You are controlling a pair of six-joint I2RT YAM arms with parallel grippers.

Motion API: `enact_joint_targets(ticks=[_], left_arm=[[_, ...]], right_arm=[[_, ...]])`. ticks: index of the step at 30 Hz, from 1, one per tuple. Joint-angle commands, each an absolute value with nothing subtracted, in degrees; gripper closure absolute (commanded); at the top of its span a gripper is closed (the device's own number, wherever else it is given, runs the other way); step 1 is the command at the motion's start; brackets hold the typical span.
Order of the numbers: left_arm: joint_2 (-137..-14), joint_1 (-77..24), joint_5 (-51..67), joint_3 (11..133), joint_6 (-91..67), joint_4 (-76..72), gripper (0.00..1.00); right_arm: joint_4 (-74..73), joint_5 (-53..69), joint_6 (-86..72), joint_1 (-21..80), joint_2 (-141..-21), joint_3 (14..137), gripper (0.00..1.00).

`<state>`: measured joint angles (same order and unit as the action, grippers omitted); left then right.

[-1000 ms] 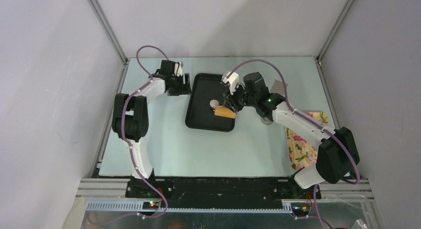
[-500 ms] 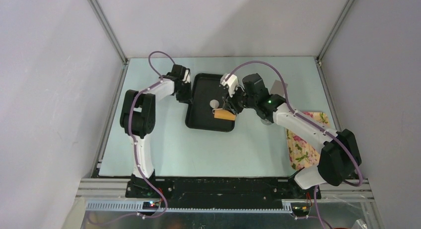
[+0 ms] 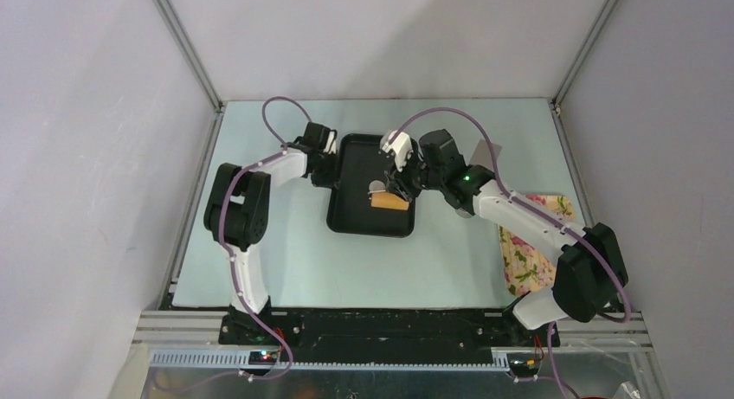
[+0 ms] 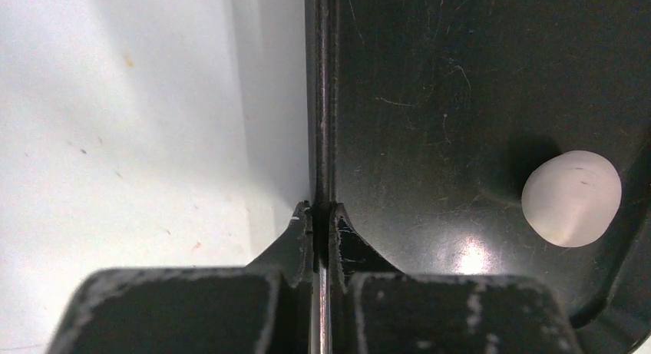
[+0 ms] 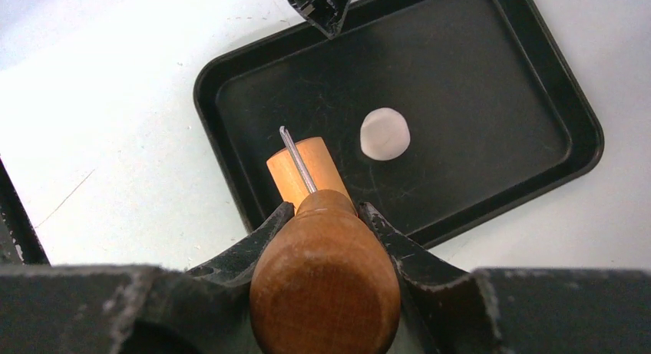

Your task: Roll out the dumpling wrappers from the dough

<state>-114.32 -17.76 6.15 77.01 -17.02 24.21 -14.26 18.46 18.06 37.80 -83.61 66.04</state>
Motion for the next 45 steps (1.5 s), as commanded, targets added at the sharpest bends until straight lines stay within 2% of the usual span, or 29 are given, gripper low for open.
enact_joint_targets(ticks=[1,15,29,37,45], left_arm=[[-112.8,-19.7,7.8,70.6,-14.6,28.2,1.00],[-114.9,-21.0,10.2,66.8,-17.0,27.0,1.00],[-111.4,-21.0,12.1,63.0,-16.8,21.1,1.00],[-111.8,-21.1,12.6,63.2,-16.6,21.1,1.00],[-112.1,-21.0,12.7,63.4,-16.6,21.1,1.00]], right_arm=[[-9.1,19.4,17.9,38.3,-84.7,67.7,1.00],[-6.5,16.5,18.7,39.3,-89.9,68.1,1.00],[-13.4,15.1,16.4,37.6,-99.2,82.0,1.00],[-14.0,16.4,16.7,37.7,-99.8,79.2,1.00],[-12.6,12.3,19.4,39.3,-100.9,76.9,1.00]])
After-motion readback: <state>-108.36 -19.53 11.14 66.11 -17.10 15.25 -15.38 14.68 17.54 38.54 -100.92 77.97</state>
